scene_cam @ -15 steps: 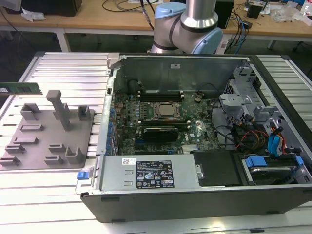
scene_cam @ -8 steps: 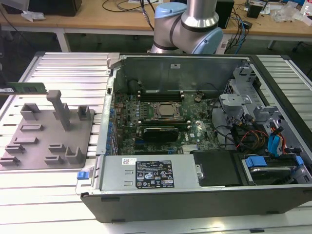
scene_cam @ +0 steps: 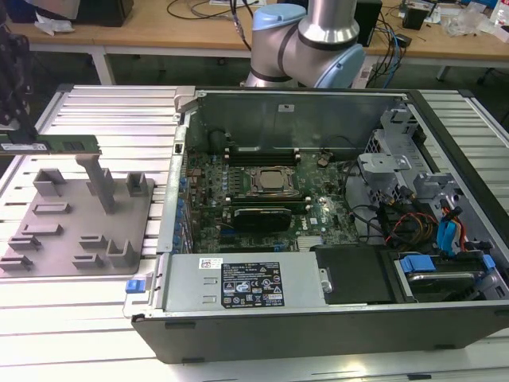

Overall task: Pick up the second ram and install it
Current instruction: 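Pick up the second ram and move it above second insertion slot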

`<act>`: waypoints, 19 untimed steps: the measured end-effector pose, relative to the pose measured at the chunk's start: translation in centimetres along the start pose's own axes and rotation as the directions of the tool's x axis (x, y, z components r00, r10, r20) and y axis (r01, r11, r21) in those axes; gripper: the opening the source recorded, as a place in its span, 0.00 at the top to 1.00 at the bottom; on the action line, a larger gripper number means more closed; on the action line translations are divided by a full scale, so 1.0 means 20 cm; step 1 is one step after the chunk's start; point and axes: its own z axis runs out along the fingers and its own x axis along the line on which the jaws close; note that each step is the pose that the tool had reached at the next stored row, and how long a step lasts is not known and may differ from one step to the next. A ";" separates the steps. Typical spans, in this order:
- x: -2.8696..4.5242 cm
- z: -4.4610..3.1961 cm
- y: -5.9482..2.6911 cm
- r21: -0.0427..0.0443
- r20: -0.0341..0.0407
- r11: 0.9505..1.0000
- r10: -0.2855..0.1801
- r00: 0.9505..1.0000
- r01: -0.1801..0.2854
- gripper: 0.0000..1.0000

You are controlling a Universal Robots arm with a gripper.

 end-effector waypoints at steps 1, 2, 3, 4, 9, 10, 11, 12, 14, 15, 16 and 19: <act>0.000 -0.001 -0.018 0.000 0.000 1.000 0.000 1.000 0.000 0.91; 0.000 -0.001 -0.035 0.000 0.000 1.000 0.000 1.000 0.000 0.91; 0.000 -0.002 -0.058 0.000 0.000 1.000 0.000 1.000 0.000 0.91; -0.001 -0.003 -0.081 0.000 0.000 1.000 0.000 1.000 0.000 0.91; -0.001 -0.006 -0.146 0.000 0.000 1.000 0.000 1.000 0.000 0.91; -0.001 -0.006 -0.154 0.000 0.000 1.000 0.000 1.000 0.000 0.91; -0.001 -0.006 -0.162 0.000 0.000 1.000 0.000 1.000 0.000 0.91; -0.001 -0.007 -0.175 0.000 0.000 1.000 0.000 1.000 0.000 0.91; -0.002 -0.008 -0.198 0.000 0.000 1.000 0.000 1.000 0.000 0.91; -0.002 -0.008 -0.211 0.000 0.000 1.000 0.000 1.000 0.000 0.91; -0.002 -0.009 -0.227 0.000 0.000 1.000 0.000 1.000 0.000 0.91; -0.002 -0.010 -0.267 0.000 0.000 1.000 0.000 1.000 0.000 0.91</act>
